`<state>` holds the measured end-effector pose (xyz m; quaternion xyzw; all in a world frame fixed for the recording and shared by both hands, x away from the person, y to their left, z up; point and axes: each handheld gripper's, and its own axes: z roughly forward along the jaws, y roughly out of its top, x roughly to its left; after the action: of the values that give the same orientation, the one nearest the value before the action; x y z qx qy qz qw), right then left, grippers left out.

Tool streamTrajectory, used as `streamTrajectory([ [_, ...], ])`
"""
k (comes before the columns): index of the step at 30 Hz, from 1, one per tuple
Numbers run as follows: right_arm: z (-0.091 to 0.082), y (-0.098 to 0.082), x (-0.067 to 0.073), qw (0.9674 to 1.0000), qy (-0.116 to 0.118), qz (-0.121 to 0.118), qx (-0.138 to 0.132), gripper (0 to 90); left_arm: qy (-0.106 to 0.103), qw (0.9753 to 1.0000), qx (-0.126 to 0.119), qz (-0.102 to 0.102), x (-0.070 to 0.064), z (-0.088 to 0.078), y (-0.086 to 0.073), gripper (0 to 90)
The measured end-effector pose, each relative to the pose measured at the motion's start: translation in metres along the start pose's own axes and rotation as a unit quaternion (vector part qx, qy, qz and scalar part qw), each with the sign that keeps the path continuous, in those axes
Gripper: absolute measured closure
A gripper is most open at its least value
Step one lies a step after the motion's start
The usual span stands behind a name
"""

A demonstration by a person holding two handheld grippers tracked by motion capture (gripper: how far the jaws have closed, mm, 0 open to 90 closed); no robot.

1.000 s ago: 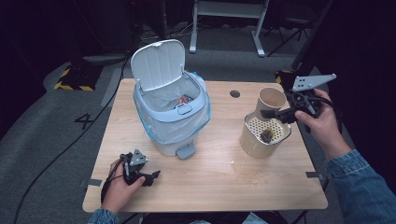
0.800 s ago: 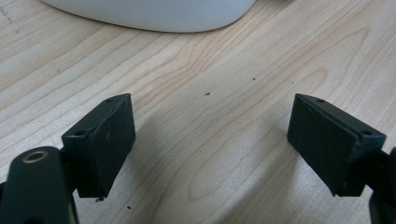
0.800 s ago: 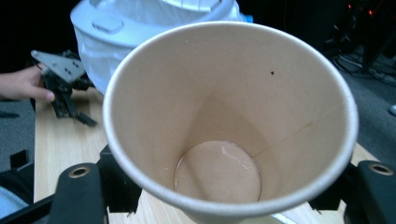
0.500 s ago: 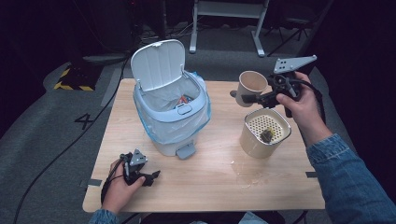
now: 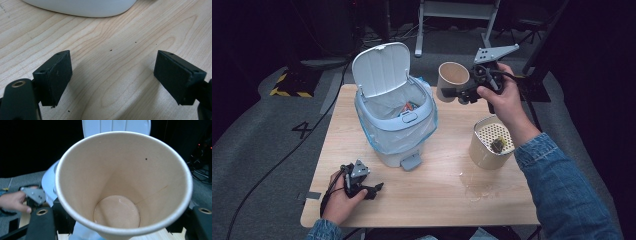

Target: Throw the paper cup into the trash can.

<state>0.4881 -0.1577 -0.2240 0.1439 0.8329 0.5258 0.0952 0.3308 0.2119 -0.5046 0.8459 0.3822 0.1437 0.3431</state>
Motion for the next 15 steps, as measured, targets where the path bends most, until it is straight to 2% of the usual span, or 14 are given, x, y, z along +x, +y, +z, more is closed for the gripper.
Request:
streamTrajectory([
  [4,0.021,0.010,0.003,1.0000,0.002,-0.002,-0.007,28.4,0.000,1.0000,-0.001,-0.002,0.000,0.000,0.000,15.3],
  [10,0.038,0.020,0.005,0.9997,0.012,0.002,-0.023,28.4,0.000,1.0000,-0.001,-0.001,0.000,0.000,0.000,15.3],
  [15,0.058,0.031,0.011,0.9995,0.009,-0.001,-0.030,28.4,0.000,1.0000,-0.001,-0.001,0.000,0.000,0.000,15.3],
])
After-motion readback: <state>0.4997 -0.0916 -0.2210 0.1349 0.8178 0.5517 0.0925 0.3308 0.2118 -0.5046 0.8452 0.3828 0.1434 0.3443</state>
